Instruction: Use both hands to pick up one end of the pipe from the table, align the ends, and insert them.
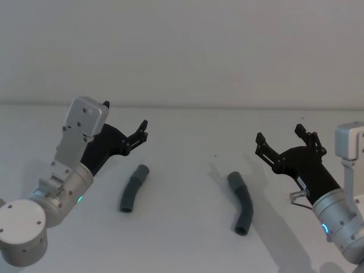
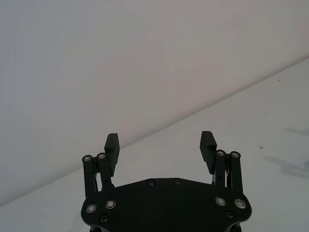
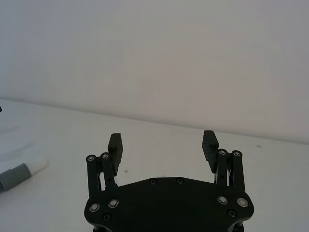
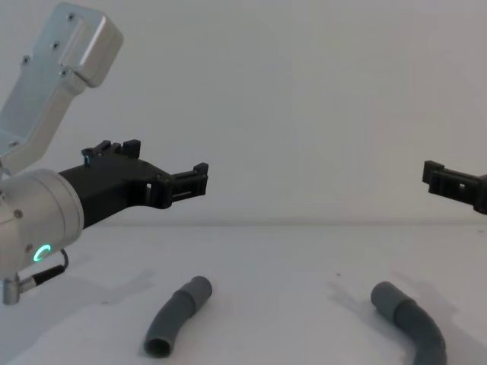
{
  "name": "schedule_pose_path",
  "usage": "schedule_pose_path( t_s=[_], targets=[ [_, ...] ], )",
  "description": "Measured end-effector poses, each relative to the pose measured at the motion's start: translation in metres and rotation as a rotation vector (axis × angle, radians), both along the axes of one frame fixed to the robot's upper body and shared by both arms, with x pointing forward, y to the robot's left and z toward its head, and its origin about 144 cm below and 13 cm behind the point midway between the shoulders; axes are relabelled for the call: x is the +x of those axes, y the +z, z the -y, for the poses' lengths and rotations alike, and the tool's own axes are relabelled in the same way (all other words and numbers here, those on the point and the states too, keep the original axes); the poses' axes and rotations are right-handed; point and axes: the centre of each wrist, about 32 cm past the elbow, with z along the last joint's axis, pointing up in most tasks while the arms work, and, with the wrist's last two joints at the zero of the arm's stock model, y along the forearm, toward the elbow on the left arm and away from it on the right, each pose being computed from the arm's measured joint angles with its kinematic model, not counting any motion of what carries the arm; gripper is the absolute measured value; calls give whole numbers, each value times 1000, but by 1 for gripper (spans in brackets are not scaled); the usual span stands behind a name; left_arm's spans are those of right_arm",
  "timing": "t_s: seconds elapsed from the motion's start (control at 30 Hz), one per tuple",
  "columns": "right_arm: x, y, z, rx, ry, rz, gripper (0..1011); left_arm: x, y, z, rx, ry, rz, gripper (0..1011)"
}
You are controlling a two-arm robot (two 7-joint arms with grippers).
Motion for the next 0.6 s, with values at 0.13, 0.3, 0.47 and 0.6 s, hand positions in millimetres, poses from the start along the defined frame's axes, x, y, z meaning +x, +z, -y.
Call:
schedule_pose_path(
  t_s=[0.13, 0.3, 0.47, 0.6],
  targets=[
    [0, 0, 0, 0, 0, 0, 1000, 0, 0, 0, 0, 0, 0, 1001],
    [0, 0, 0, 0, 0, 0, 1000, 0, 0, 0, 0, 0, 0, 1001],
    [0, 0, 0, 0, 0, 0, 1000, 0, 0, 0, 0, 0, 0, 1001],
    [0, 0, 0, 0, 0, 0, 1000, 0, 0, 0, 0, 0, 0, 1001]
  ],
)
